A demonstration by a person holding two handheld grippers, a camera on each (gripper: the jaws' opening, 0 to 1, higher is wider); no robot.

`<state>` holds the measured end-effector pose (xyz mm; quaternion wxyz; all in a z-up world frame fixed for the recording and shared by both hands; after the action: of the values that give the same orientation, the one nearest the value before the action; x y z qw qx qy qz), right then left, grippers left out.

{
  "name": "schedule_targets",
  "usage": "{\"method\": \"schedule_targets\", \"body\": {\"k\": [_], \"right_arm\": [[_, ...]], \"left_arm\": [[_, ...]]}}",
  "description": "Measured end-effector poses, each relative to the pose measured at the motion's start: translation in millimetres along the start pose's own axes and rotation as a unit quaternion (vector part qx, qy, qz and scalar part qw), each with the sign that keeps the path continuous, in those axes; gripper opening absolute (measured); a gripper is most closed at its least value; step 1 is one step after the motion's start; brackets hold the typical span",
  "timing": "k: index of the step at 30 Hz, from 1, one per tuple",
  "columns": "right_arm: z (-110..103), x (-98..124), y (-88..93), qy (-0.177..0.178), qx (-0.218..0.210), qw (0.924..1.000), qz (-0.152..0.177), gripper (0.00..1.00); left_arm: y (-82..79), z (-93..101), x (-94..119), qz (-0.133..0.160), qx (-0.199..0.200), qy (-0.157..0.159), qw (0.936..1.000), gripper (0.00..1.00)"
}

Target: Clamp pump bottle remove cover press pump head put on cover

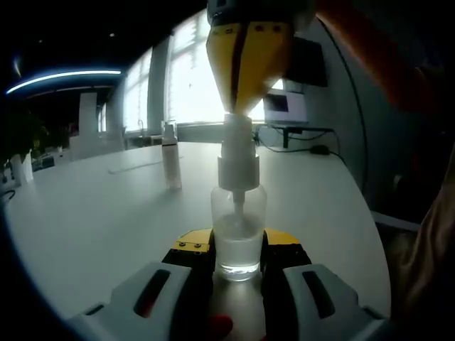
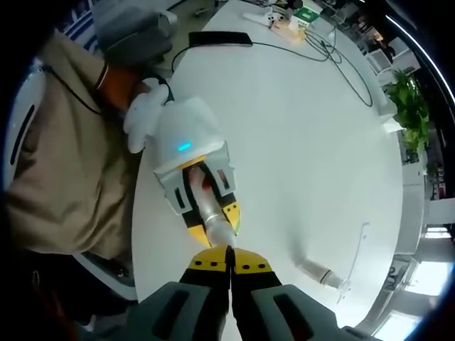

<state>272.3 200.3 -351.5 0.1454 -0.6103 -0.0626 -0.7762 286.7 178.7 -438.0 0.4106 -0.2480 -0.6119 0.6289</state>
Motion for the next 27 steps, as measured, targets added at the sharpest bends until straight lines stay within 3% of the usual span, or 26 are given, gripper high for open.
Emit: {"method": "schedule_targets", "body": {"k": [27], "right_arm": [[-1.2, -4.6, 1.4, -0.010, -0.008, 0.9999, 0.000, 0.00]], "left_arm": [[-0.3, 0.0, -0.5, 0.000, 0.000, -0.001, 1.0000, 0.15]]}}
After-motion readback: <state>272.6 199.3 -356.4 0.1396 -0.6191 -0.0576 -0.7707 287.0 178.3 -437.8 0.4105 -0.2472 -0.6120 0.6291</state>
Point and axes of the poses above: the point that each gripper's makers call its tool centre point, and the gripper's own axes: x roughly backward along the fingers, z roughly to its right, y roughly out of its underside, the point moved 1 cm from there along x, roughly backward along the fingers, and after that the axes turned 9 degrees about x, right-handed, at the moved point
